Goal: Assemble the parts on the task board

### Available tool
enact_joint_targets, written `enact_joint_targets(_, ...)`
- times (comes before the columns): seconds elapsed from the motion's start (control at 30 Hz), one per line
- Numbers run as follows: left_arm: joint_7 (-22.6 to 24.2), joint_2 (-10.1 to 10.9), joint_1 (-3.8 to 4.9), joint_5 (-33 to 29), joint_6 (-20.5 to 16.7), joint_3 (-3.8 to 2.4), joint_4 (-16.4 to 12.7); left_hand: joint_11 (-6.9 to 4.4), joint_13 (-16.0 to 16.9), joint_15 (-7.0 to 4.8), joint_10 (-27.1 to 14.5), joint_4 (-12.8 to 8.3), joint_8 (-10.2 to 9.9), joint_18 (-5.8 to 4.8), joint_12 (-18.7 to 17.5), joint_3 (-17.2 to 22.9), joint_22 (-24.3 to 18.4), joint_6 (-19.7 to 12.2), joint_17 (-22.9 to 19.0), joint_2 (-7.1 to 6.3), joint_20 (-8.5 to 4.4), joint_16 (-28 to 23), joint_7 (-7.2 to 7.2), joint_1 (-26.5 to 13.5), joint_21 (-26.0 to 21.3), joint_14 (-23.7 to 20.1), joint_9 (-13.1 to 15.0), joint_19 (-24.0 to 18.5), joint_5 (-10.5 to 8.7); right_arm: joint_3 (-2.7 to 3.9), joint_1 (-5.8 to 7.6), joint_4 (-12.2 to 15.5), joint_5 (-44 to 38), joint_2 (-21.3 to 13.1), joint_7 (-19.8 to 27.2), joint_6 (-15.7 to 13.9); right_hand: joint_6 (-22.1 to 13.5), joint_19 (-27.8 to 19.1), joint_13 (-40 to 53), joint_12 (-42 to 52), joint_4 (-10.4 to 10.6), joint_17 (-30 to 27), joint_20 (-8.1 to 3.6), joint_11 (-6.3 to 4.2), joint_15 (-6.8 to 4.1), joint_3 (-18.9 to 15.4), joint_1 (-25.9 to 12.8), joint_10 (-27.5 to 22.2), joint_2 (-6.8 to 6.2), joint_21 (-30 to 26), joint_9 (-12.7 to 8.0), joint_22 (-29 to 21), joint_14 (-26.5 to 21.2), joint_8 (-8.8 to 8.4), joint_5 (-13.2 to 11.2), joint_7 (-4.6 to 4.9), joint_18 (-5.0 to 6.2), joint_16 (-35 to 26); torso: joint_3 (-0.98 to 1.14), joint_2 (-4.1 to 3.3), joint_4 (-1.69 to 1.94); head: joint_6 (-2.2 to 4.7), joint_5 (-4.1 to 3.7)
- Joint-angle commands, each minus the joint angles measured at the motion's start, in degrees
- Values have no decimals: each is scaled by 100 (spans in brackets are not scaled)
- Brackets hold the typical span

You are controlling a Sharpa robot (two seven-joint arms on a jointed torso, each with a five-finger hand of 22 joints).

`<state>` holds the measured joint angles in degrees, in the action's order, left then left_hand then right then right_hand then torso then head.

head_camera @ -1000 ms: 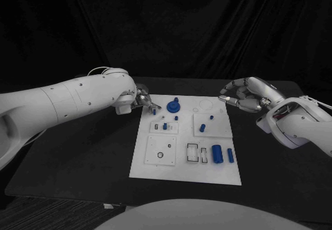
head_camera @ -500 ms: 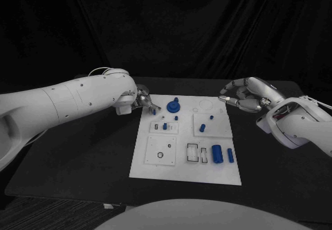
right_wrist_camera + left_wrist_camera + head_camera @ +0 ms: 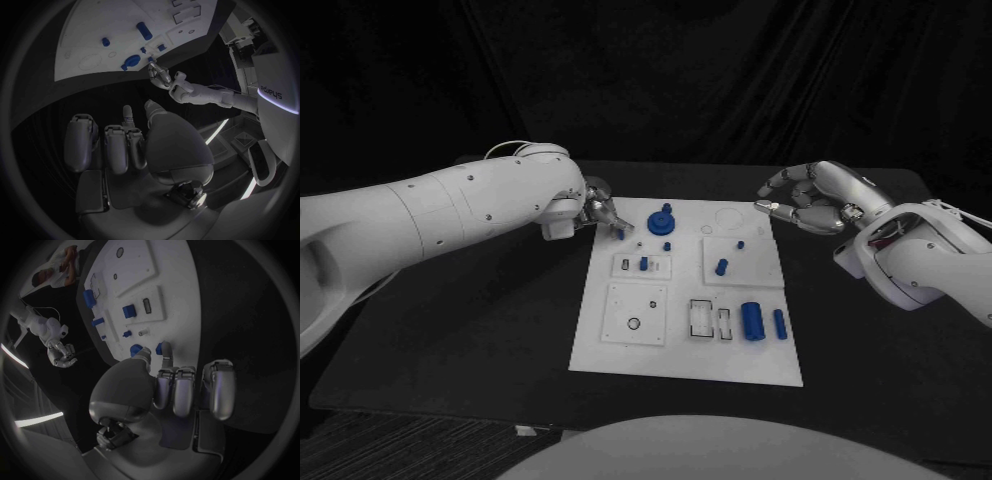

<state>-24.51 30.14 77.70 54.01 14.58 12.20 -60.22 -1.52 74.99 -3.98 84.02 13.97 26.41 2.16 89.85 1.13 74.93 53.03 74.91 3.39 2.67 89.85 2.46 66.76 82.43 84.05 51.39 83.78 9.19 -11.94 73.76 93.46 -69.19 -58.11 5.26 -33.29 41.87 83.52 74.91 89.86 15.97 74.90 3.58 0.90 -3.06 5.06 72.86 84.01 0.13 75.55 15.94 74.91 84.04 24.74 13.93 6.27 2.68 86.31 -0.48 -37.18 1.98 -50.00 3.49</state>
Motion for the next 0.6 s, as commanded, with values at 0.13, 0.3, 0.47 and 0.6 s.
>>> enact_joint_targets(0.13, 83, -19, -11, -9, 76, -5, 0, 29, 1501, 33, 598, -86, -66, 20, 15, 28, 1114, 67, 1509, 18, 21, 15, -6, 109, -28, 595, -6, -14, 187, 3, -15, 8, -10, -3, -85, 44, 32, -11, 1509, 14, 20, 788, -2, 23, 33, -19, 32, 599, 16, -38, -6, 1042, 437, 19, 37, 5, 78, -19, 0, 0, -1, 0, 7)
enact_joint_targets(0.3, 75, -24, -12, -9, 91, -5, 4, 21, 1501, 27, 598, -152, -118, 21, 15, 81, 1121, 77, 1509, 22, 15, 15, -16, 186, -37, 595, -2, -15, 435, 3, -15, 9, -10, -4, -89, 47, 33, -13, 1509, 14, 20, 781, -2, 24, 33, -17, 36, 599, 22, -44, -9, 1040, 436, 20, 46, 6, 79, -23, 1, 1, 1, 0, 4)
enact_joint_targets(0.47, 66, -26, -13, -9, 105, -5, 6, 17, 1501, 23, 598, -182, -144, 21, 15, 116, 1124, 78, 1509, 25, 13, 15, -19, 220, -41, 595, 0, -16, 558, 3, -15, 11, -10, -7, -93, 52, 33, -13, 1509, 14, 20, 781, -2, 24, 33, -17, 36, 599, 22, -44, -9, 1040, 436, 20, 46, 6, 79, -23, 0, 1, -1, 0, 6)
enact_joint_targets(0.6, 64, -26, -13, -9, 107, -5, 7, 14, 1501, 21, 598, -208, -168, 23, 15, 154, 1125, 79, 1509, 27, 10, 15, -22, 248, -51, 595, 2, -21, 674, 3, -15, 12, -10, -9, -95, 54, 33, -13, 1509, 14, 20, 781, -2, 24, 33, -17, 36, 599, 22, -44, -9, 1040, 436, 20, 46, 6, 79, -23, 1, 0, 2, 0, 0)
